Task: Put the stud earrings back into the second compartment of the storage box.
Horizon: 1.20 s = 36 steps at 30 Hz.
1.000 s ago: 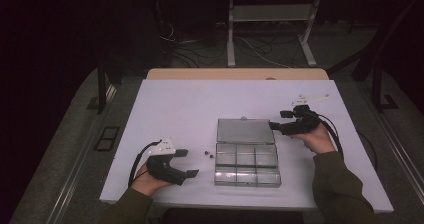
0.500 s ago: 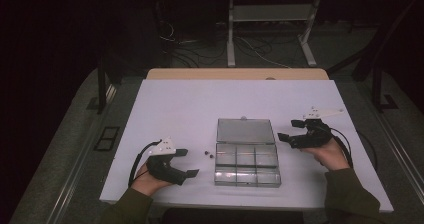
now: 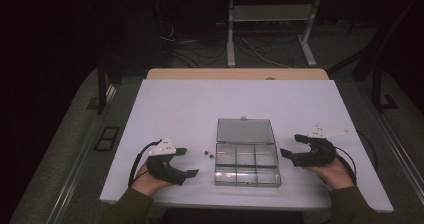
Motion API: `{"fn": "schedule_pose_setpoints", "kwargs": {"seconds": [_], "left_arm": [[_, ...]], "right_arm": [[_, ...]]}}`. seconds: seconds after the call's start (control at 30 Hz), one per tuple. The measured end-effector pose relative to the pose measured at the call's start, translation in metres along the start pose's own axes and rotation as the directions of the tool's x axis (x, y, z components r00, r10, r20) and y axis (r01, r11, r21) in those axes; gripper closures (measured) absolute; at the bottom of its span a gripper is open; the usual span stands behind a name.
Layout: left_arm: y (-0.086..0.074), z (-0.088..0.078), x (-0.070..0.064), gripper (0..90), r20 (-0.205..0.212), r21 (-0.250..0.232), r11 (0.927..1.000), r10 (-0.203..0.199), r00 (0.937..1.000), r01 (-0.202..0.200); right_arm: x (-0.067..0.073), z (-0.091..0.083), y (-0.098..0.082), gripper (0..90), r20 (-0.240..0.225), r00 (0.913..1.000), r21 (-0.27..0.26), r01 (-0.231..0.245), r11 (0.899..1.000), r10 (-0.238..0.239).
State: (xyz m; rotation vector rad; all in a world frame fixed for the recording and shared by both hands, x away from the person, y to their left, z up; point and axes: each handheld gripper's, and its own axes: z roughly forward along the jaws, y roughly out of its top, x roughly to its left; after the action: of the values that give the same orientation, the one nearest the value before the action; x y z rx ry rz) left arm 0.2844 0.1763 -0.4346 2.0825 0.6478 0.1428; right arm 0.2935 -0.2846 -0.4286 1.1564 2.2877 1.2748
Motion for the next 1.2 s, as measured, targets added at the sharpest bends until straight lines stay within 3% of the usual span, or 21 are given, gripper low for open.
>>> {"fn": "schedule_pose_setpoints", "kwargs": {"seconds": [0.27,0.47,0.97,1.2], "left_arm": [[0.001,0.002,-0.001,4.0,-0.002,0.009,0.9999,0.005,1.0000,-0.005],[0.005,0.004,0.001,5.9,-0.001,0.010,0.9998,0.017,0.9999,-0.017],[0.021,0.019,0.019,27.4,0.001,0.023,0.9995,0.020,0.9998,-0.020],[0.033,0.027,0.029,38.0,-0.009,0.028,0.9987,0.043,0.9990,-0.043]], "right_arm": [[0.010,-0.008,-0.016,12.2,0.001,1.0000,0.001,-0.002,1.000,0.002],[0.015,-0.014,-0.027,12.2,-0.003,1.0000,0.012,-0.005,1.000,0.005],[0.015,-0.016,-0.030,12.2,-0.006,0.9999,0.010,-0.011,1.000,0.011],[0.015,-0.016,-0.030,12.2,-0.005,0.9999,0.009,-0.011,1.000,0.011]]}}
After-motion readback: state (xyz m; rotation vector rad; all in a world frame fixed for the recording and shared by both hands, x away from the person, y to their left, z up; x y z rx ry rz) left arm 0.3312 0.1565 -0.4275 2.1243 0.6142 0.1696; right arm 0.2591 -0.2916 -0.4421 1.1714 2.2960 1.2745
